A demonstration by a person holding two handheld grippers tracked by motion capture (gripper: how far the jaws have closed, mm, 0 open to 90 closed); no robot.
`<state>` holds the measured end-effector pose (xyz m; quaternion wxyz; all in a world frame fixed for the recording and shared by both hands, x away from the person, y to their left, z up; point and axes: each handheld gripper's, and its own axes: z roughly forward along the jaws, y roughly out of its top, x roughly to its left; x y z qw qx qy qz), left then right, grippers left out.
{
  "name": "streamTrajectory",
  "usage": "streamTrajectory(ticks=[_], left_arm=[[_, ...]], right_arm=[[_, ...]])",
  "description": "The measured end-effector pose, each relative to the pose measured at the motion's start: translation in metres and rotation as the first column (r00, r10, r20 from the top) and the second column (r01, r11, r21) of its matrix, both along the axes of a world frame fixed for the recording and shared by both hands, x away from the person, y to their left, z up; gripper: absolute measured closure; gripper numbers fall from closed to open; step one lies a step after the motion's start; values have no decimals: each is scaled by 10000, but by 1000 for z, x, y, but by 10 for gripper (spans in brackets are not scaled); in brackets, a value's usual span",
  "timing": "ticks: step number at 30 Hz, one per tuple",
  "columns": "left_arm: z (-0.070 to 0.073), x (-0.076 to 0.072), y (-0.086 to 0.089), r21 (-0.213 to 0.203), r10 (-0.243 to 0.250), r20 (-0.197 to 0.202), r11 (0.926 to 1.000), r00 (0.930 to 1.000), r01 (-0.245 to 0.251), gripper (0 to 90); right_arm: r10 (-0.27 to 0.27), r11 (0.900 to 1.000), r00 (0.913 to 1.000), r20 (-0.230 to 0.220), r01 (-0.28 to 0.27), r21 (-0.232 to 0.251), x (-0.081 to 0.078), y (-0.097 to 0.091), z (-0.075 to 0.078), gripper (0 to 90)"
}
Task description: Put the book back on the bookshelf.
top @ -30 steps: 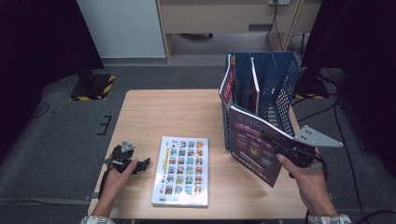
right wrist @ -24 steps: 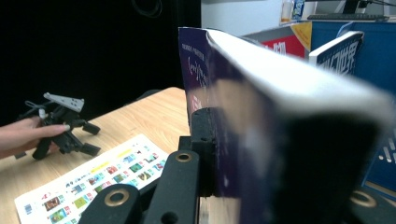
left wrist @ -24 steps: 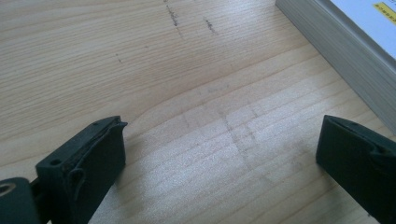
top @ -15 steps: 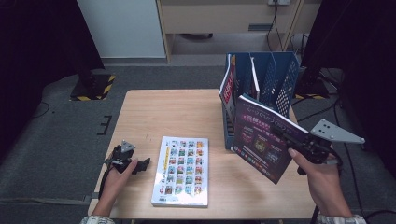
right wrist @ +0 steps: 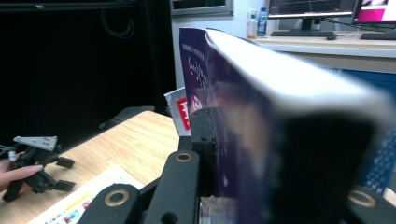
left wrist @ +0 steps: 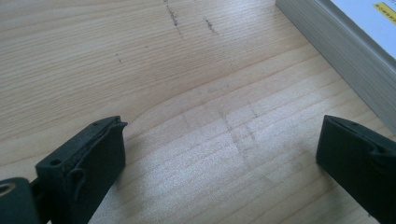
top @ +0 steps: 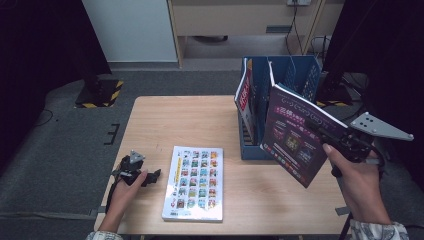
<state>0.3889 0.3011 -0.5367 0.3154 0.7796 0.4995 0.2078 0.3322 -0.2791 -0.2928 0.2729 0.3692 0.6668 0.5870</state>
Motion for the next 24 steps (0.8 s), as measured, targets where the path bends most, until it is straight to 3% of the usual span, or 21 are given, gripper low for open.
streamTrajectory(ticks=[13, 21, 24], left_arm=[[0, 0, 0, 8, 9, -6, 10000, 10000, -9, 3], [0, 0, -1, -7, 24, 0, 10000, 10000, -24, 3], [0, 0, -1, -5, 23, -4, 10000, 10000, -23, 3]], right_arm=[[-864, 9958, 9962, -113, 860, -308, 2, -18, 8, 841], [-1840, 9802, 9828, -128, 1825, -770, 24, -16, 17, 841], [-2232, 9718, 9747, -129, 2214, -816, 41, -11, 22, 841]])
